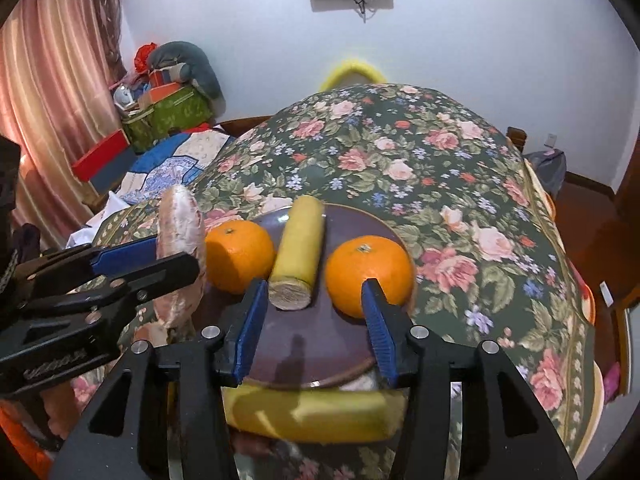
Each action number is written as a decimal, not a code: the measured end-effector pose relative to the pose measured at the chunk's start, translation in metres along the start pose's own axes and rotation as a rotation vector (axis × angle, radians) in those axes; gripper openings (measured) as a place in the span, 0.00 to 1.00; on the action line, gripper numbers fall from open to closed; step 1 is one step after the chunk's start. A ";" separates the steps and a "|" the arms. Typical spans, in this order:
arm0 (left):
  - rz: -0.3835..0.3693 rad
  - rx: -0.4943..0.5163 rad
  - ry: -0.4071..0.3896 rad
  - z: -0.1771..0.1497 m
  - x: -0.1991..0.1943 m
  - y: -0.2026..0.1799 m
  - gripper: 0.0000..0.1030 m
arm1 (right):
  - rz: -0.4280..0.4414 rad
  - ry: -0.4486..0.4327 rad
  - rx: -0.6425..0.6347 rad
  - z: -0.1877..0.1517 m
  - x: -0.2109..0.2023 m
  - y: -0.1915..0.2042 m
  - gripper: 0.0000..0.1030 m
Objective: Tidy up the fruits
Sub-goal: 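Stand the cylinder on the plate between oranges while the left tool lays the pomelo segment there, then open both tools and withdraw them from the plate, then grasp the second pomelo segment with the left tool while the right tool approaches the other yellow cylinder, then grasp the yellow cylinder with the right tool and lift it upright while the left tool holds the segment, then stand the cylinder on the plate with the right tool while the left tool lays the pomelo segment beside it, then open both tools and withdraw them from the plate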
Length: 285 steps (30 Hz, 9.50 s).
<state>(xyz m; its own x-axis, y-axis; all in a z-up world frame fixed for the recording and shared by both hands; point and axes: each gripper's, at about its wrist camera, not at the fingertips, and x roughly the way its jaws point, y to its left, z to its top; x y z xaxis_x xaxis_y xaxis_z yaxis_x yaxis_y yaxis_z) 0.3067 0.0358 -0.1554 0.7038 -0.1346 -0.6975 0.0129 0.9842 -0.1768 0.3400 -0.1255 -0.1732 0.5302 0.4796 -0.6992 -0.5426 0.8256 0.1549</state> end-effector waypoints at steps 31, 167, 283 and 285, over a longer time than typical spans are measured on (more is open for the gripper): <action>0.074 0.126 0.144 -0.035 -0.004 -0.013 0.59 | -0.018 0.057 0.099 -0.068 -0.033 -0.034 0.69; 0.026 -0.004 -0.044 -0.041 -0.095 -0.013 0.50 | -0.063 -0.062 0.102 -0.044 -0.083 -0.023 0.34; 0.059 -0.026 0.178 -0.125 -0.086 0.025 0.57 | -0.064 0.005 -0.040 -0.085 -0.084 0.071 0.63; 0.057 -0.036 0.186 -0.129 -0.082 0.027 0.57 | -0.066 0.019 -0.040 -0.089 -0.078 0.071 0.63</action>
<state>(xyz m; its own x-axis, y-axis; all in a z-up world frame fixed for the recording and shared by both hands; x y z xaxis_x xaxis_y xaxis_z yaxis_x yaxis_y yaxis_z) 0.1573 0.0583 -0.1925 0.5589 -0.1009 -0.8231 -0.0511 0.9865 -0.1556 0.2020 -0.1306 -0.1692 0.5534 0.4188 -0.7200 -0.5326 0.8425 0.0807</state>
